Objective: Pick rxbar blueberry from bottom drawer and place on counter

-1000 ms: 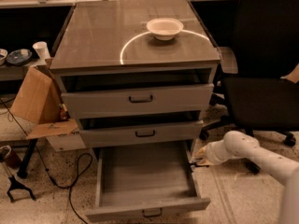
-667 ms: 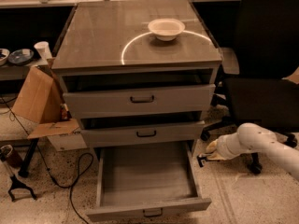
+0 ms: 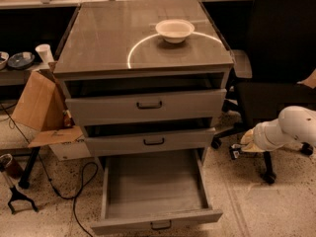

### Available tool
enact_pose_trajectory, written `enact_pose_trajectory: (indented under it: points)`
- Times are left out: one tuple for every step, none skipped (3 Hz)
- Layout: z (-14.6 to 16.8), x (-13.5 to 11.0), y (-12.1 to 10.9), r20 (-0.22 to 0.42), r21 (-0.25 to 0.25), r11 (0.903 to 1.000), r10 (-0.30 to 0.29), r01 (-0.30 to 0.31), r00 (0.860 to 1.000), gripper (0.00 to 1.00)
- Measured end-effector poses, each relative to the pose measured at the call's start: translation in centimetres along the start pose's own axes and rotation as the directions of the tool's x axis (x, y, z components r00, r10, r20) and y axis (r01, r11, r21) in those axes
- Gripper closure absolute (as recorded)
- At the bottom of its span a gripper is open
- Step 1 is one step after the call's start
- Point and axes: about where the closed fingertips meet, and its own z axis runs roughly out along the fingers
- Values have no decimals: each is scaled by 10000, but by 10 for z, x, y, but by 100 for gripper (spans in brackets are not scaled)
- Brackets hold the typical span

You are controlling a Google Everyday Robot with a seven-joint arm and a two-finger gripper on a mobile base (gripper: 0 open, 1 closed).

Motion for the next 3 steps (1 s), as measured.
enact_pose_trajectory:
  points:
    - [0, 0, 0, 0, 0, 10000, 0, 0, 10000, 100]
    - [2, -4, 1, 336, -35, 9999, -96, 97, 9994, 100]
    - [-41, -25, -8, 888, 869, 9942, -719, 641, 9935, 100]
